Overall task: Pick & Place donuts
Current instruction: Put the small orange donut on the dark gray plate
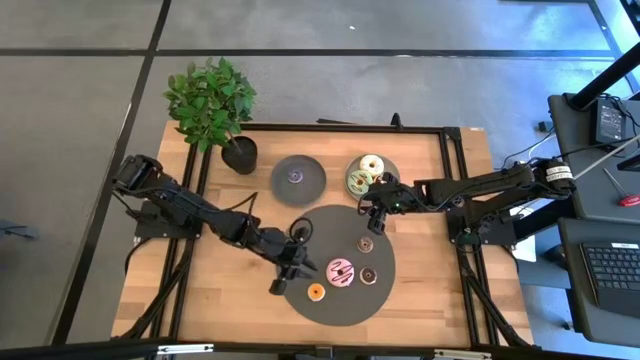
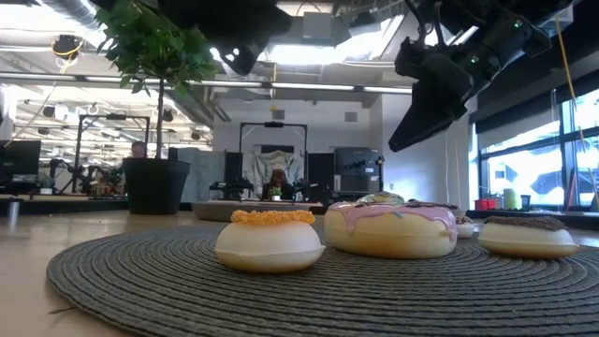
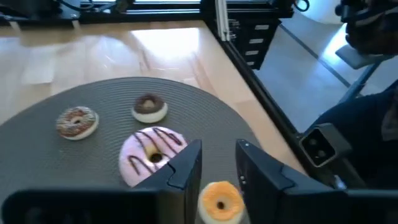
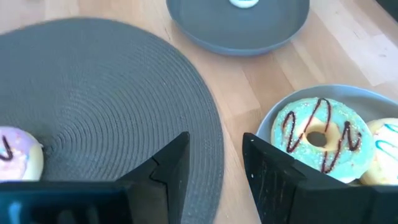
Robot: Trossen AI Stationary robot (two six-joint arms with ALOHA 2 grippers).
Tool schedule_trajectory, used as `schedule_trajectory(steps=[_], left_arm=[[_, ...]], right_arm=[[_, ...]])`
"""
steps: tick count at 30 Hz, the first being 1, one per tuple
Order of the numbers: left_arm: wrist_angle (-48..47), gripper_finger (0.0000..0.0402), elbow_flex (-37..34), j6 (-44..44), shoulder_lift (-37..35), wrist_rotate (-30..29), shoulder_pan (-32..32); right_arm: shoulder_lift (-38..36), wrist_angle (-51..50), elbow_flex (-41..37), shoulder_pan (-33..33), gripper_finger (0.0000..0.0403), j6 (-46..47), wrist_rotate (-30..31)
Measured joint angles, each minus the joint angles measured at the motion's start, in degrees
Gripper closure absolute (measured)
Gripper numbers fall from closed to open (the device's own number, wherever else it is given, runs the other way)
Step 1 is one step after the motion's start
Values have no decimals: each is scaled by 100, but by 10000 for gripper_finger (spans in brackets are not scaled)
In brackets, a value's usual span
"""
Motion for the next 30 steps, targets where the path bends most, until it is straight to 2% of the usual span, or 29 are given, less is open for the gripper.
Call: schedule_trajectory(steps=[6, 10, 19, 30], left_arm=[[41, 252, 0, -77, 150, -244, -184], [59, 235, 1, -272, 395, -279, -284], [639, 237, 0, -631, 1323, -248, -324], [778, 244, 0, -1140, 1870, -371, -324]], right_arm=[[0, 221, 0, 0, 253, 153, 0], [0, 269, 0, 0, 253, 246, 0], [133, 349, 0, 109, 253, 289, 16], [713, 659, 2, 120, 253, -35, 7]])
